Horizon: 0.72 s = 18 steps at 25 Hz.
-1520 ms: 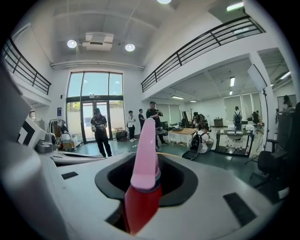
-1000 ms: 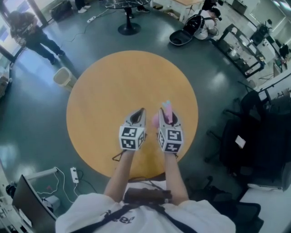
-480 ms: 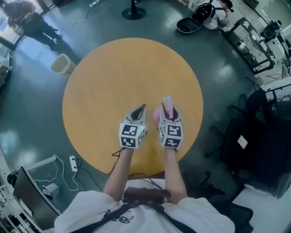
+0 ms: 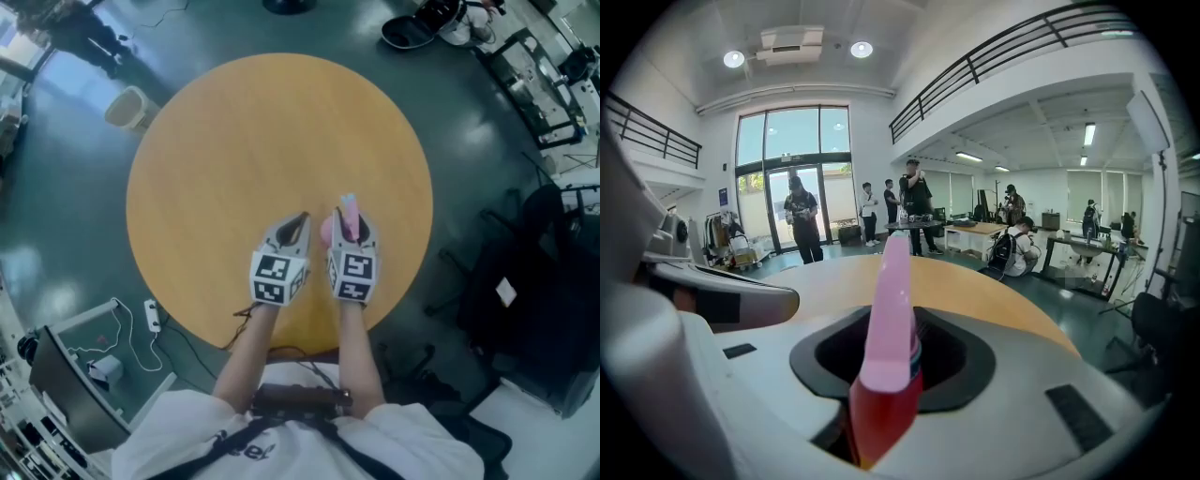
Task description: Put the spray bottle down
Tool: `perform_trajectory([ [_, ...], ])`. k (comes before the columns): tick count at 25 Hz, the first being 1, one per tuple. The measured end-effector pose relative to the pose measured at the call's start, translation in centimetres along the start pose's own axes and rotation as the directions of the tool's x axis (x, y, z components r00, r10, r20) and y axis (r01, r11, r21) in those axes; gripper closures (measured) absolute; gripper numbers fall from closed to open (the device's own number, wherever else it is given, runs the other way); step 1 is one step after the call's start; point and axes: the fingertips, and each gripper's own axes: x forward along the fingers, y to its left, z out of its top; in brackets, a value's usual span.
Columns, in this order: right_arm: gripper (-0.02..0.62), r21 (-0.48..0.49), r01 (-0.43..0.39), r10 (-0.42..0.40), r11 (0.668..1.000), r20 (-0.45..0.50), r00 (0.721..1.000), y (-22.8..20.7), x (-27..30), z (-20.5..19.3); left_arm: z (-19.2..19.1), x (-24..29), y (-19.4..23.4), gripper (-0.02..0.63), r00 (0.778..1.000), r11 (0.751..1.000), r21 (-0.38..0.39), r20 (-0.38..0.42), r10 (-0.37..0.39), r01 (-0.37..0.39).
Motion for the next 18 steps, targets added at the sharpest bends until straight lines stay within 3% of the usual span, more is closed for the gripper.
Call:
perform_trajectory([
  [18, 0.44, -0.09, 0.063, -0.058, 0.994, 0.057, 0.997, 1.9, -0.7, -2.9, -1.1, -2.1, 0.4, 0.597, 1.0, 1.0, -0.003, -0.009, 0.021, -0.021],
])
